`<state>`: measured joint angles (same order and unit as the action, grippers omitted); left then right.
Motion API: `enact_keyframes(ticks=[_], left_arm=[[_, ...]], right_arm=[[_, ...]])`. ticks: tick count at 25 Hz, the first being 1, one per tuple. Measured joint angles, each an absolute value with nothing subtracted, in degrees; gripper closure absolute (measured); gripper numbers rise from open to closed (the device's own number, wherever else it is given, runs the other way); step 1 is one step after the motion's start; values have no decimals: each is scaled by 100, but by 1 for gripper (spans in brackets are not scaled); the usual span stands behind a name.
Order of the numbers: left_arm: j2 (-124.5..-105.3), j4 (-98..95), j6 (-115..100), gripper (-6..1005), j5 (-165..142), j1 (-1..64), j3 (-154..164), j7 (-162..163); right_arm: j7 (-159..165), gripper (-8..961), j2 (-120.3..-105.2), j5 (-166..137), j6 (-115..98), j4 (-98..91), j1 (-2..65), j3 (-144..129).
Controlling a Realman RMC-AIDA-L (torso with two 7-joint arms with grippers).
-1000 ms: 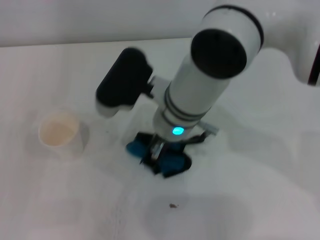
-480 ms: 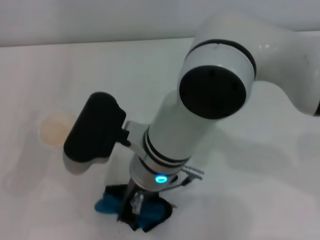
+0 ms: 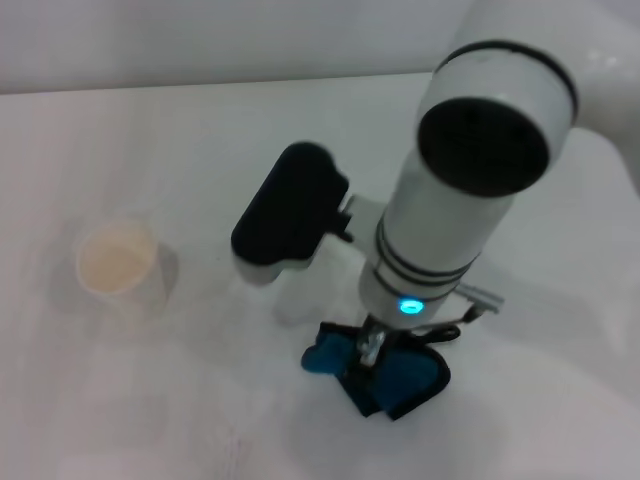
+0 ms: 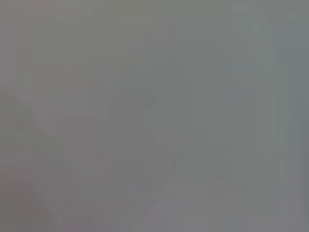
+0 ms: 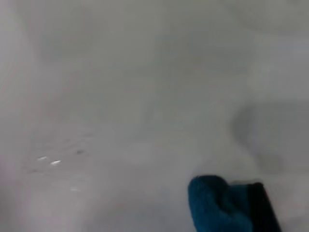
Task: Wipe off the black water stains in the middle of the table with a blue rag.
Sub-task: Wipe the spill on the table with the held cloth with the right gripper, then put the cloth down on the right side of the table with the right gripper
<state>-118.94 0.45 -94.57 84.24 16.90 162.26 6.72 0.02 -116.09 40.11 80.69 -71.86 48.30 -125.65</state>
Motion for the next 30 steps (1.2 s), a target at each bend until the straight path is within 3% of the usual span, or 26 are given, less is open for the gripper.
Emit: enact_keyframes(ticks=[16,30], left_arm=[[-11918,27,-9467,108,8429,1600,16224,672],[-11901,26,-9432,109,8429,1685,16224,669]], right_arm=[[-1015,901,-11549,2676,8595,-7149,4156,-10463],[-1548,854,-11561,2067,8535,-6337,4163,-9475]])
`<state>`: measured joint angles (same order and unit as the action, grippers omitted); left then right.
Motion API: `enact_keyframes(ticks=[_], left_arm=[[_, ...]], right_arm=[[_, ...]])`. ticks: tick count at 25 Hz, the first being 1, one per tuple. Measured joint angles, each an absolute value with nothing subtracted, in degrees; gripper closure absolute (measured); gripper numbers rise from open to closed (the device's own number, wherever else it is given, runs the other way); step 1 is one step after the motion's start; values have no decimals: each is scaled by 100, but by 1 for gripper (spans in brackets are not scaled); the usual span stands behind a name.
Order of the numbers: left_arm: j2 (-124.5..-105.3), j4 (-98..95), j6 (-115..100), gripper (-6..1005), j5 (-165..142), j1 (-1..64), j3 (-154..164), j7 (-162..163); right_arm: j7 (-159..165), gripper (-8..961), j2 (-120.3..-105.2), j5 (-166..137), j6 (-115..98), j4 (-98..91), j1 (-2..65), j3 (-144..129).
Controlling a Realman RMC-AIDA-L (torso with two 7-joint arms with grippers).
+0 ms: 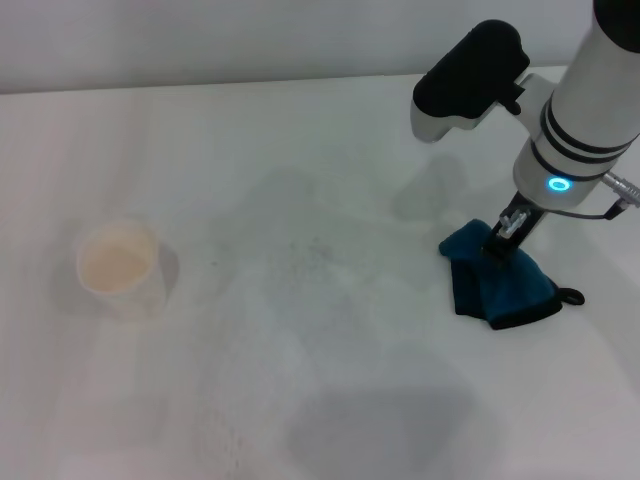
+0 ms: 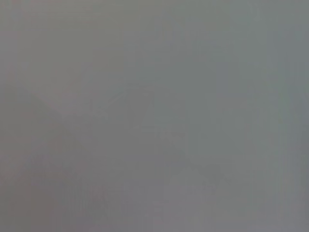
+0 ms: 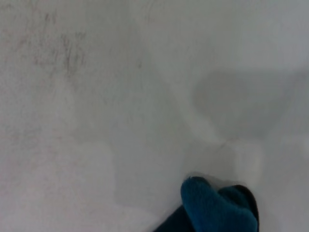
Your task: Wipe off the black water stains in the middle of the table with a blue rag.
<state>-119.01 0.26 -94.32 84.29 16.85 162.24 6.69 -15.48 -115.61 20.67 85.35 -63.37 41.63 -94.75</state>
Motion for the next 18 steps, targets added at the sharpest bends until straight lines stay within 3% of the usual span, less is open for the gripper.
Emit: enact_keyframes(ticks=[18], left_arm=[[-11909,26,-9404,108,8426,1901,16225,668]], right_arm=[[-1714,793,-11566,2159,8517,-6046,4127,-9648]])
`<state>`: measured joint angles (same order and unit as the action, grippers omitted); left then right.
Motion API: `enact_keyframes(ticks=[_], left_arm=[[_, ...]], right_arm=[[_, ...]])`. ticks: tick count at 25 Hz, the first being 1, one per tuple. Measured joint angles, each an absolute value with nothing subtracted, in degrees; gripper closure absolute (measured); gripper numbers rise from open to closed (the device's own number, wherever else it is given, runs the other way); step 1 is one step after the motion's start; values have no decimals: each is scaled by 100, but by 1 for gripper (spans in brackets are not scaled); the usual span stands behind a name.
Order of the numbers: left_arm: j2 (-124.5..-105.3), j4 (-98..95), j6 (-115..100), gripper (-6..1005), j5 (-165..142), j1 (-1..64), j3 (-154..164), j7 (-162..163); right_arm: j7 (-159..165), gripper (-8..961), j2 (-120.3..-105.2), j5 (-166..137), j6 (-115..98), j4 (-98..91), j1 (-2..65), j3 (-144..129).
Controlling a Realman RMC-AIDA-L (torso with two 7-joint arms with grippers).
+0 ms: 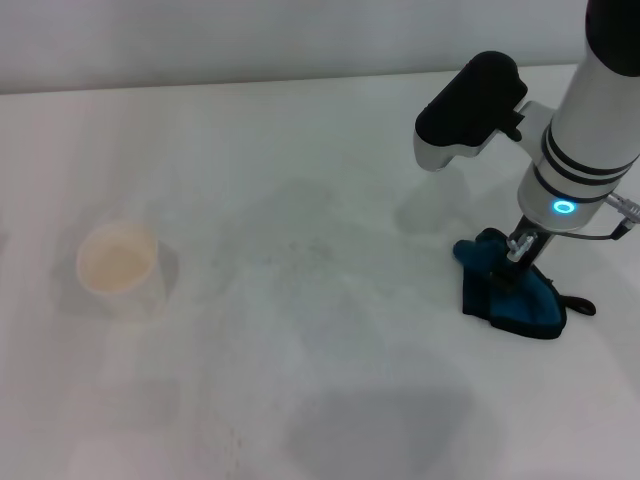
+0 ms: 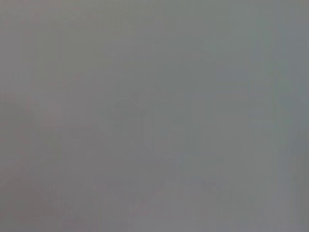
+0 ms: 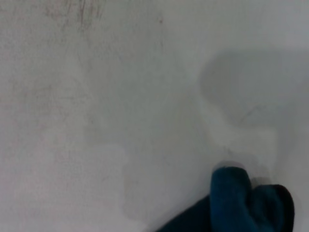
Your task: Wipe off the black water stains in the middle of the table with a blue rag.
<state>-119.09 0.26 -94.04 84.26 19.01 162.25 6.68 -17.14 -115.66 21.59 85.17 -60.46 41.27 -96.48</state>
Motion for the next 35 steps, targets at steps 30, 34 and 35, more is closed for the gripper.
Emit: enact_keyframes(ticks=[30,34,35], left_arm=[[-11897,27,-9104,109,8321,2079,16278,706],[-11899,26,-9210,109,8319,1983,16277,724],[-11901,24,-9211,109,8318,1971,16278,755]], right_arm=[[-2035,491,-11538,2757,8579,-8278,3002,-8372],[-2398,491,-11536,2992,8164,-8278,2849,-7983],[-2548,491,-11537,3108,7997,-8254,2782,-7810]])
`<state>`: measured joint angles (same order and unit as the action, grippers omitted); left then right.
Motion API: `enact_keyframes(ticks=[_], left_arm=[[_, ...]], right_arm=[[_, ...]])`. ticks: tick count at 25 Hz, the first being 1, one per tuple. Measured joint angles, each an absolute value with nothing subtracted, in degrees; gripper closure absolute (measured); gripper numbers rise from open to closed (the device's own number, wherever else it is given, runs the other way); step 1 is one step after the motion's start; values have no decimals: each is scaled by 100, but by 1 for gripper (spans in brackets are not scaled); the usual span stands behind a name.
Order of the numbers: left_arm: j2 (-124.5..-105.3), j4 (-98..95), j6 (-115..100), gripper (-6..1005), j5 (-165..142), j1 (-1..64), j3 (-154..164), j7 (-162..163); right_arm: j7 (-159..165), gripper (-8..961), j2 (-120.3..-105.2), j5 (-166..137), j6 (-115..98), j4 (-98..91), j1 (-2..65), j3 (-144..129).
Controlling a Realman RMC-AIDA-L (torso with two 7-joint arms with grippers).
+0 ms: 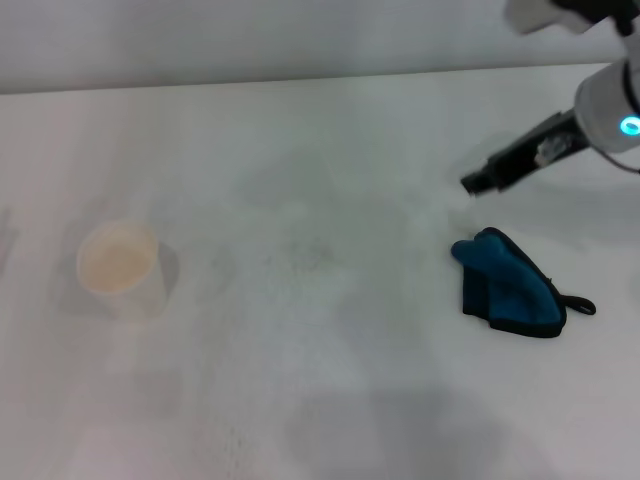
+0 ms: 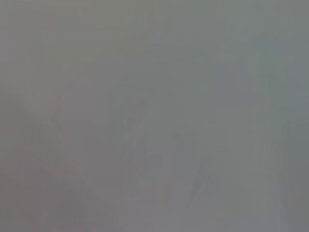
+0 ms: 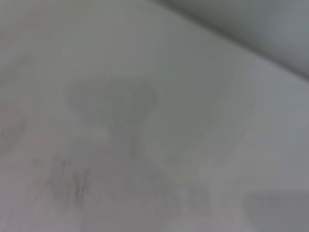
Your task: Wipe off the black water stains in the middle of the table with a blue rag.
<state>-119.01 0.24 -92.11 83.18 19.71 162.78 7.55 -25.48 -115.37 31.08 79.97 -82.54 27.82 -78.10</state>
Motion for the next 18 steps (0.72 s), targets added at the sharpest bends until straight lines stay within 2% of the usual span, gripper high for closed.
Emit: enact_keyframes(ticks=[9,18], left_arm=[[-11895,-37,-9297,108,8254,1984,16277,911],[-11891,-34,-9296,109,8235,2028,16277,913]], right_arm=[[-5166,491,-11526,5741,6538,-7041,2271,-5938],[-9639,491,-11472,9351,6837,-3894,2197,-3669]])
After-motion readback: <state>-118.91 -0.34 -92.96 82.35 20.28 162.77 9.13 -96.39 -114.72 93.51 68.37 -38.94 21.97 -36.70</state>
